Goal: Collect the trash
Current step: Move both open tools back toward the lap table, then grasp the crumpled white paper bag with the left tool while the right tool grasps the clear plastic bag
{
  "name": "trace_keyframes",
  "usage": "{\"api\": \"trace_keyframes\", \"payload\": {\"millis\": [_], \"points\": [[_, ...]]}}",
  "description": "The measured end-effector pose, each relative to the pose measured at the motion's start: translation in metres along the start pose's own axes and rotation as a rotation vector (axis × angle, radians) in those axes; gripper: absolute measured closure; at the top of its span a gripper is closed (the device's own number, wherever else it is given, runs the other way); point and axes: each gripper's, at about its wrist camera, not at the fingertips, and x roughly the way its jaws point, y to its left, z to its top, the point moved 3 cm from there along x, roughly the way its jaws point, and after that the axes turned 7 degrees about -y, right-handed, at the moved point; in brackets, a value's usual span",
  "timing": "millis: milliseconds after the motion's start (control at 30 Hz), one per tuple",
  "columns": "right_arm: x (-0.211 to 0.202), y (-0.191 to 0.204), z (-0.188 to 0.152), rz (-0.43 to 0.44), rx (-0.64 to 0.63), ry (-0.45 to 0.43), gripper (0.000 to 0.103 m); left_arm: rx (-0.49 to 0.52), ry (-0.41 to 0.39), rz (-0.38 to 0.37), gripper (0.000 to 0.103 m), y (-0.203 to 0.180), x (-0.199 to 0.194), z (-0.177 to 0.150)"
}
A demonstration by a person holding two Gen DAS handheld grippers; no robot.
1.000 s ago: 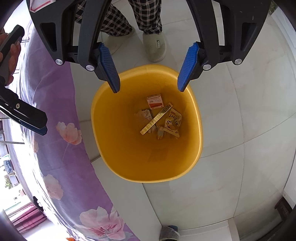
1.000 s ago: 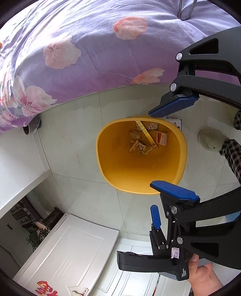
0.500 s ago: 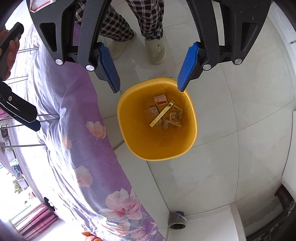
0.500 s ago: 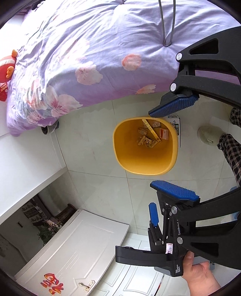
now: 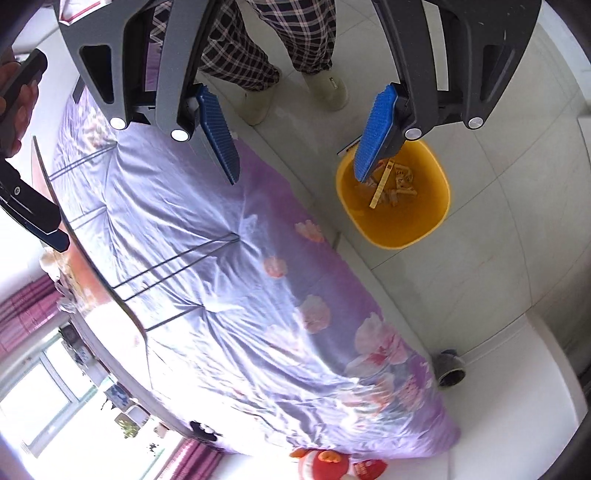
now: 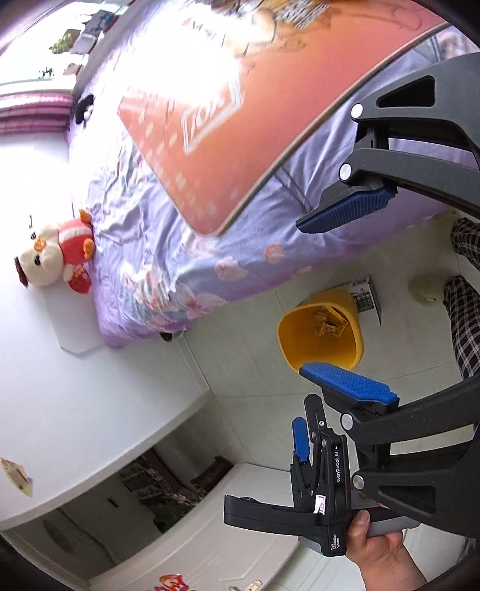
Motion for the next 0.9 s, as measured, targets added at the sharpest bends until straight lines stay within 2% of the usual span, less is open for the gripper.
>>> {"api": "trace_keyframes", "payload": {"millis": [267, 467, 733, 900], "points": [[-0.088, -0.071, -0.022, -0.211, 0.156, -0.122, 0.03, 0.215, -0.014, -0.115, 0.039, -0.093, -0.001, 0.026], [-0.134, -0.124, -0.044, -0.346, 0.258, -0.186, 0.03, 0.359, 0.003, -0.202, 0.039, -0.175, 0.006, 0.031], [-0.182, -0.2, -0.066, -0.463, 0.371, -0.253, 0.03, 0.54, 0.053, -0.272, 0.039, -0.28, 0.033, 0.021], [-0.199, -0.244, -0.079, -0.508, 0.424, -0.271, 0.03, 0.614, 0.087, -0.308, 0.038, -0.337, 0.052, 0.013]]}}
